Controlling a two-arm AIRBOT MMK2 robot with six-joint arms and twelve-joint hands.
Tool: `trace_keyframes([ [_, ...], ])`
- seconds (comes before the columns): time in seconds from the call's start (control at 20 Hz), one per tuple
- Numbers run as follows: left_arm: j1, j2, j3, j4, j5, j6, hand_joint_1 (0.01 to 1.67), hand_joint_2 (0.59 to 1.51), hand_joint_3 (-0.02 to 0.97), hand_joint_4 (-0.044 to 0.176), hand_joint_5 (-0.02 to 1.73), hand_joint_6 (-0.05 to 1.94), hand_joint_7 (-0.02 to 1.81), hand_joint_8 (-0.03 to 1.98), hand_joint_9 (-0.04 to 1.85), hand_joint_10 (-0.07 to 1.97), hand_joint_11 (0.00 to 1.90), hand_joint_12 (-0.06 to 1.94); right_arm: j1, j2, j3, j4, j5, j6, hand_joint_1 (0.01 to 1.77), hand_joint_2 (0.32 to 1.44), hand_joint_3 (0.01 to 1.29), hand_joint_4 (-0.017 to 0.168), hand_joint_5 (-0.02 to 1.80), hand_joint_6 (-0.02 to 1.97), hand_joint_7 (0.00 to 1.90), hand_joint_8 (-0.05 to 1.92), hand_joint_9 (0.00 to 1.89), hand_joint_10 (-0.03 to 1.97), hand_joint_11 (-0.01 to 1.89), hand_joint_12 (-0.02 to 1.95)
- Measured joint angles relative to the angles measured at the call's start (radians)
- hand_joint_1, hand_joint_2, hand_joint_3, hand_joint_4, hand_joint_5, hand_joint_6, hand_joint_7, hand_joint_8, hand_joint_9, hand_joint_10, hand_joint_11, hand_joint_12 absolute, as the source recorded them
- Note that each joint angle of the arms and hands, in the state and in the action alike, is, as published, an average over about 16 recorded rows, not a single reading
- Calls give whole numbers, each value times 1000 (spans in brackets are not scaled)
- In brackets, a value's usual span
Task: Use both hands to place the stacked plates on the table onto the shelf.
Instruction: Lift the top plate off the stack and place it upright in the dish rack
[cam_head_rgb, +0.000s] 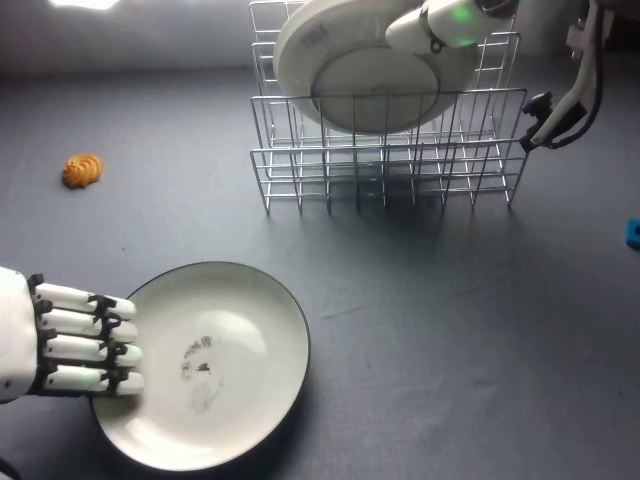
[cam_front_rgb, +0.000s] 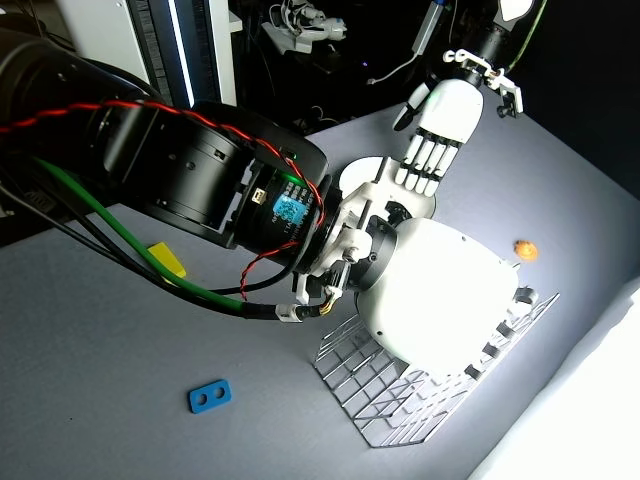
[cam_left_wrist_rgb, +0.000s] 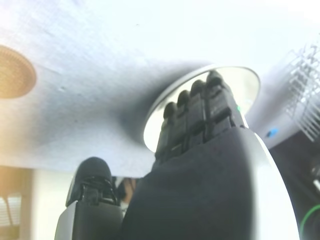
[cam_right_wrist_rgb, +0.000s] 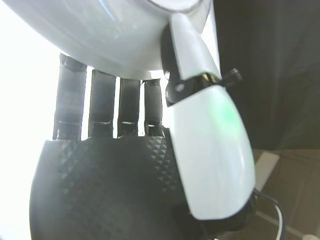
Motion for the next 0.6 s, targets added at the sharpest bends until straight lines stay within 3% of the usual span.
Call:
trace_keyframes([
  [0.35,48,7,5,-15,2,-19,21,1226,16,-4,20,-17,40,6,32,6,14,3,-36,-10,15,13,6,0,1260,1163,11,-10,685,1286,829,1244,844,1238,805,1394],
  [0.6,73,13,0,-27,7,-38,20,1228,16,-5,18,-25,41,2,33,7,15,5,-52,-14,24,33,9,-1,1263,1172,11,-9,681,1293,821,1251,832,1162,785,1380],
])
